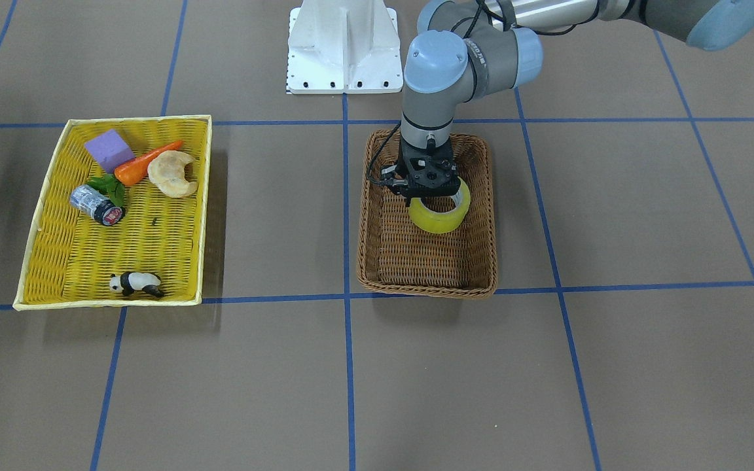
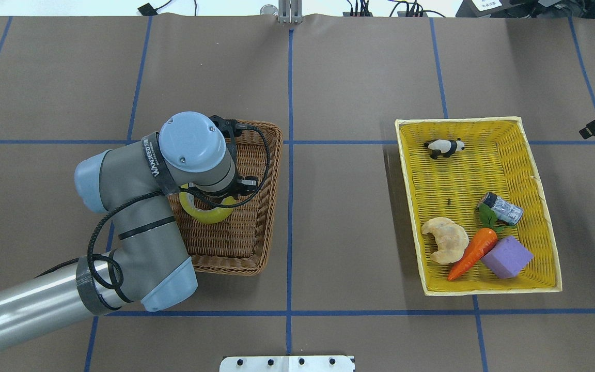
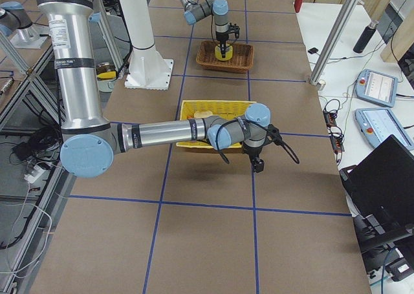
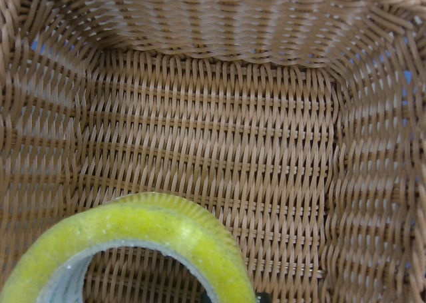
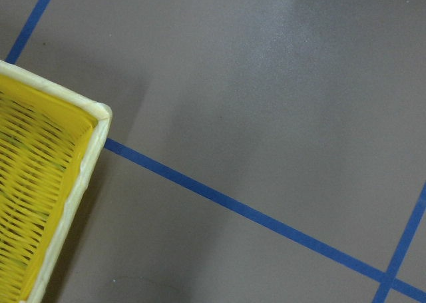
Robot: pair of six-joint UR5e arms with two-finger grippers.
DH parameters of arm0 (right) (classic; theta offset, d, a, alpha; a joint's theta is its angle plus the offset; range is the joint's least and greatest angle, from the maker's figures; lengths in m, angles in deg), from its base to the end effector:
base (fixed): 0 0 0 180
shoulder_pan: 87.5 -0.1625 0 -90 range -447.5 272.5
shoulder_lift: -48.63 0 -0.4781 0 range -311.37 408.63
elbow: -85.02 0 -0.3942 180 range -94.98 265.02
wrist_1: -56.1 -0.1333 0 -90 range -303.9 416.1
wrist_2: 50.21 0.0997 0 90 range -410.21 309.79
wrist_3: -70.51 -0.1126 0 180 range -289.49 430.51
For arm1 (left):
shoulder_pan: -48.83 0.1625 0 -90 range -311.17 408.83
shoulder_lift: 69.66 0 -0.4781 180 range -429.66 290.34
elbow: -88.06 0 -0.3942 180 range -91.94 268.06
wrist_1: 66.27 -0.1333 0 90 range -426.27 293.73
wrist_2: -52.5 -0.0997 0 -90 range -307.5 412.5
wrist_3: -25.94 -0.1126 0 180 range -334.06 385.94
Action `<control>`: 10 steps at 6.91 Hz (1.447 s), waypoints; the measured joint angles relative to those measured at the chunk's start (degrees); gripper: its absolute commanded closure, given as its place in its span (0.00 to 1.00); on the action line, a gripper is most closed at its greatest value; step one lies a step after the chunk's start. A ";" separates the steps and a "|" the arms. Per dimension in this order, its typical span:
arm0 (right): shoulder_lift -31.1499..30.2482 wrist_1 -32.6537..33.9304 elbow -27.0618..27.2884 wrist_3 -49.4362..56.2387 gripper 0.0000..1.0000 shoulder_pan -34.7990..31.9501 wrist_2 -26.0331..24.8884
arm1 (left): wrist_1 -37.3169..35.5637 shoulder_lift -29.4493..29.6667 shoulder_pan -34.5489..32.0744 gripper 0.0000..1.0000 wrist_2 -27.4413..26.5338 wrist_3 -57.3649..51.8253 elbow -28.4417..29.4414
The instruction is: Move tape to another basket
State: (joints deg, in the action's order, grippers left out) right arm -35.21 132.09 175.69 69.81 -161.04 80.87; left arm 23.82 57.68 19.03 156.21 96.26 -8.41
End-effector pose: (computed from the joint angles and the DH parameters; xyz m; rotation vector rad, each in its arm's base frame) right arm -0.1035 -0.5597 0.6348 0.2397 -0.7575 -0.3909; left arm 0.5737 -0.4514 0.2794 0.1125 0.7876 -0.0756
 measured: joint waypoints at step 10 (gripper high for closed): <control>0.03 3.26 2.42 -0.13 0.00 -0.09 0.31 | -2.39 -2.74 -5.98 0.02 0.70 -10.52 -7.23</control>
State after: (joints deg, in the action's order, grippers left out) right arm -35.18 135.34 178.11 69.68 -161.13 81.18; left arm 21.43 54.94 13.05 156.91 85.74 -15.64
